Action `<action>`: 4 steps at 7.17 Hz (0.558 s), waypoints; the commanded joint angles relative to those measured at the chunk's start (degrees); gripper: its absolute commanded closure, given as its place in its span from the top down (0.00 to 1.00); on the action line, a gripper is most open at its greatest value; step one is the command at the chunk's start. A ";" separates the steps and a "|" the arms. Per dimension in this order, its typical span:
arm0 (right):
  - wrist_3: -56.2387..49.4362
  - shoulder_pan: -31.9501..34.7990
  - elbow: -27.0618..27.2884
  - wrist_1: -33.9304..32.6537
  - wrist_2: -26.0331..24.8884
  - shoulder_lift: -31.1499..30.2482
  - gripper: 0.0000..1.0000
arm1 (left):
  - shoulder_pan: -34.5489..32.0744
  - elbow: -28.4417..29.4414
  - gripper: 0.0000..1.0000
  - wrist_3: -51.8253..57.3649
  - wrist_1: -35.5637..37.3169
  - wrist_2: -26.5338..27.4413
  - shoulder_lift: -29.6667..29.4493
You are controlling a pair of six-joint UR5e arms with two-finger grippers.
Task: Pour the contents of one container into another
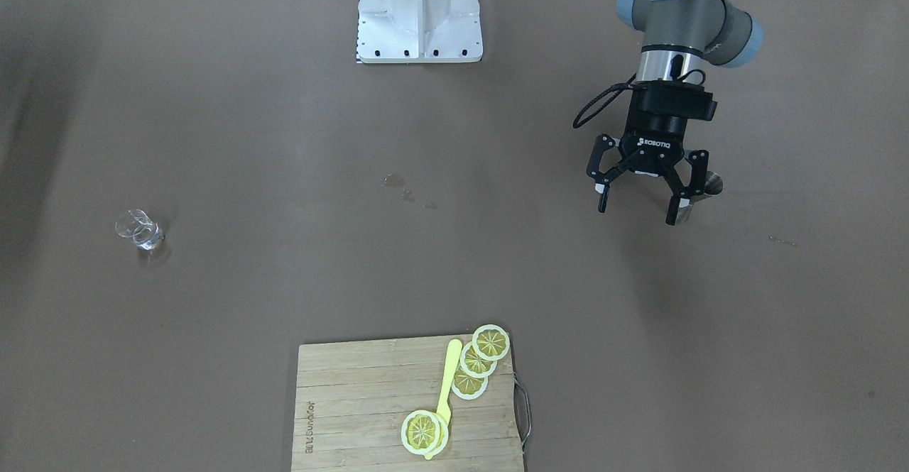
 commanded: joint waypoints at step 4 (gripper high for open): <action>0.00 0.00 0.11 0.00 -0.03 -0.28 1.00 | -14.39 0.50 0.99 9.44 20.41 -23.87 -5.22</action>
